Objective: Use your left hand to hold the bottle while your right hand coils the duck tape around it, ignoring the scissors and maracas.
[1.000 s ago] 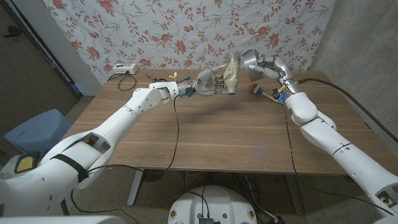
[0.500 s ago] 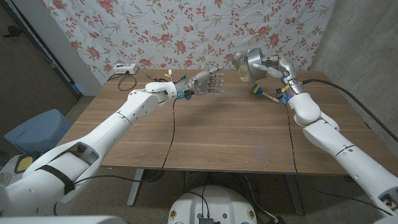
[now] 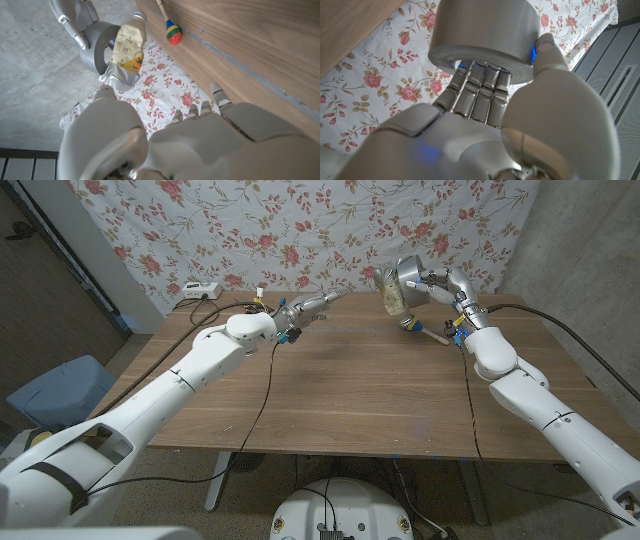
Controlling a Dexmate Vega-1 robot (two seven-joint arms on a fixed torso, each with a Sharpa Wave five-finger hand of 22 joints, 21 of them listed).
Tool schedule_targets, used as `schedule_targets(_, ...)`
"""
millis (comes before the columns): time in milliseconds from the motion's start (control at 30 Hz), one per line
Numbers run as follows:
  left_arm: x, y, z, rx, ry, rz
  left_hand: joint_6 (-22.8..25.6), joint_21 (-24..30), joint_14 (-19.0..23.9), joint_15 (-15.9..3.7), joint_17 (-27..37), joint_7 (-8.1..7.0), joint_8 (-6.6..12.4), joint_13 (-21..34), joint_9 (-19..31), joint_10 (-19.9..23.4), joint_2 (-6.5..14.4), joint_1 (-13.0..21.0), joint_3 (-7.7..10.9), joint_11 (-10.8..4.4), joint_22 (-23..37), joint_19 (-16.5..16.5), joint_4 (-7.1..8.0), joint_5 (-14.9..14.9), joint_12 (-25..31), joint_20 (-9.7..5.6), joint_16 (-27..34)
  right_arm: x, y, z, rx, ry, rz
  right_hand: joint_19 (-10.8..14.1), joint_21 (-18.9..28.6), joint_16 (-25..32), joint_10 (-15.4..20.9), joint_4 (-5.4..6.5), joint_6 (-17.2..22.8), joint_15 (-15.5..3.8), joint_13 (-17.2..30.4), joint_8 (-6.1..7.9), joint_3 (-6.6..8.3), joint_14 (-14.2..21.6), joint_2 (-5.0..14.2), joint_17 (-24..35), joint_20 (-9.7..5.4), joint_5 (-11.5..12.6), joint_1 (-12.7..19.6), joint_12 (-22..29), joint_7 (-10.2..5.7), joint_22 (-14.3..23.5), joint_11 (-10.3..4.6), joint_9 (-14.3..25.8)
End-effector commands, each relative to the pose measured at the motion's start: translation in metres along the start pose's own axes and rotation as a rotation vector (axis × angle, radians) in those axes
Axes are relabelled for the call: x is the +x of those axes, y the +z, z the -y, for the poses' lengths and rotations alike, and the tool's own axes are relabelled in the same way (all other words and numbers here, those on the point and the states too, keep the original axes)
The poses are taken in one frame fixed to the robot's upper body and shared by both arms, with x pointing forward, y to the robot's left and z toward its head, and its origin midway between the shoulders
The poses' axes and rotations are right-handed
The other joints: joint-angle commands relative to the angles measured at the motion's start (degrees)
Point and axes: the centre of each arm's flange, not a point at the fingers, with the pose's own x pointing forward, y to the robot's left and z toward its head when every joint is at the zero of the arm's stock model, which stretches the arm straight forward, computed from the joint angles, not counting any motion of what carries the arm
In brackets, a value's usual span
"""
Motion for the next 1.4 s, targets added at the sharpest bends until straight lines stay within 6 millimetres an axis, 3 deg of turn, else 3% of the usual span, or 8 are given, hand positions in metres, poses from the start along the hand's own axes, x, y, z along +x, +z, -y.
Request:
schedule_targets(33,-0.027,0.005,-0.017,0.37,0.228,-0.031,-27.68,-0.7,-23.12,0.55,-0.01,-0.73,0.35,-0.1,0.16,-24.79,-0.04,-0.57,-0.71,0.06,0.34,-29.68,0.16,0.58,0.37,0.57,0.36,0.0,0.012,-0.012,-0.079,0.069,0.002,-0.04,0.42,-0.29,1.7,1.93,0.74,-4.28,0.32,0.18,3.98,0.72,12.28,0.19,-0.01,0.21,11.88,0.38,-0.2,0.04,-1.33,0.16)
schedule_targets(333,-0.04,0.011,-0.022,0.552,0.313,-0.051,-28.43,-1.91,-24.54,0.51,-0.09,-1.87,0.18,-0.48,0.17,-25.98,-0.23,-0.85,-1.61,-0.16,0.4,-30.34,0.3,1.14,0.46,0.54,0.42,-0.005,0.022,-0.025,-0.173,0.135,0.001,-0.23,0.59,-0.38,1.7,1.91,0.76,-4.28,0.35,0.14,4.13,0.77,12.26,0.38,-0.04,0.24,11.76,0.33,-0.15,0.02,-1.33,0.13)
schedule_targets(900,-0.047,0.016,-0.027,0.602,0.266,-0.08,-29.06,-2.87,-25.53,0.5,-0.16,-1.98,0.08,-0.78,0.19,-26.82,-0.32,-0.99,-2.34,-0.19,0.46,-30.39,0.38,1.66,0.55,0.57,0.5,-0.019,0.037,-0.042,-0.301,0.284,-0.023,-0.22,1.05,-0.64,1.86,1.66,1.1,-4.1,0.25,0.13,4.37,0.98,12.06,0.32,0.08,0.3,11.78,0.2,-0.07,-0.04,-1.21,0.01)
schedule_targets(1400,-0.052,0.022,-0.02,0.632,0.221,-0.101,-29.07,-3.52,-26.01,0.49,-0.23,-1.58,0.16,-0.99,0.2,-26.91,-0.41,-0.96,-2.82,-0.15,0.51,-30.39,0.35,2.05,0.78,0.58,0.57,-0.021,0.019,-0.061,-0.334,0.534,-0.153,-0.49,1.3,-0.6,1.9,1.59,0.93,-4.2,0.26,-0.09,4.33,0.91,12.17,0.36,0.14,0.25,11.8,0.11,0.01,-0.08,-1.14,-0.16)
